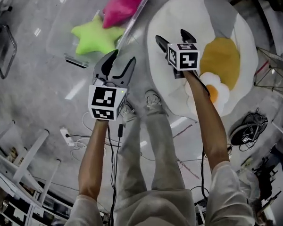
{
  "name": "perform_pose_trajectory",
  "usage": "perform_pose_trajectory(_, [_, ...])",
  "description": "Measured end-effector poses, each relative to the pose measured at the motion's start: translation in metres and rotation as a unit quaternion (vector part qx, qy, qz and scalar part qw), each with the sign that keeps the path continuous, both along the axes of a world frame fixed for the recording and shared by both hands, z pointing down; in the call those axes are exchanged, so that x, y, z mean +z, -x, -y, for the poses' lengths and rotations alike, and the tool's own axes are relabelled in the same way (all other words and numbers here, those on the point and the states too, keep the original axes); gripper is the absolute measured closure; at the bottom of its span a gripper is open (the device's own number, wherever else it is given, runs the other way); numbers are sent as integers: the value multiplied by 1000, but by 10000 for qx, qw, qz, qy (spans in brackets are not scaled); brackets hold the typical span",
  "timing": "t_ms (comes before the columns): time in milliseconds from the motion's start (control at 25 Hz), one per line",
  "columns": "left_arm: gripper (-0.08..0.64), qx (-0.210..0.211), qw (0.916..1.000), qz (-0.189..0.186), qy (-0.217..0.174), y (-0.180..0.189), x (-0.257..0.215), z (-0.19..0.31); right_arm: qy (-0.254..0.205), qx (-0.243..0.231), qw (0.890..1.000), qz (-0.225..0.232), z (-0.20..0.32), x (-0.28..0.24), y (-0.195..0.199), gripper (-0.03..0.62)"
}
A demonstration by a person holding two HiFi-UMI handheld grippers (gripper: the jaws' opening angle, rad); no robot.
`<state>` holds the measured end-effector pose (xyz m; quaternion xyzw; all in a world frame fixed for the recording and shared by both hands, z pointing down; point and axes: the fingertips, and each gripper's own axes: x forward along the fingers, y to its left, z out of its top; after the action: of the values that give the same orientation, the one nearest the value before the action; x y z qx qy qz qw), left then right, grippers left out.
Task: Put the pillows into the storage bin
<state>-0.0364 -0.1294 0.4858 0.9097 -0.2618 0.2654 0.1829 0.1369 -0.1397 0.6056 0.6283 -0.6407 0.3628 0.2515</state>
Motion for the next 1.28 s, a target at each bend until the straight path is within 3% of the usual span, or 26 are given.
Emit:
perform_pose_trajectory(320, [336, 1097, 9939, -2, 139, -117, 16, -68, 197, 1046, 9943, -35, -120, 18, -110, 150])
perform_pose_trajectory(560, [336, 1801, 9831, -32, 331, -194, 31, -140, 537, 1858, 9811, 61, -242, 44, -164, 150])
perform_pose_trajectory(880, [336, 2646, 9628, 22, 546, -258, 53, -232, 1109, 2803, 9534, 120, -401, 79, -200, 150])
perform_pose_trajectory(1280, [337, 3399, 9374, 89, 747, -309, 81, -319, 1547, 3712, 9156, -50, -541, 108, -225, 150])
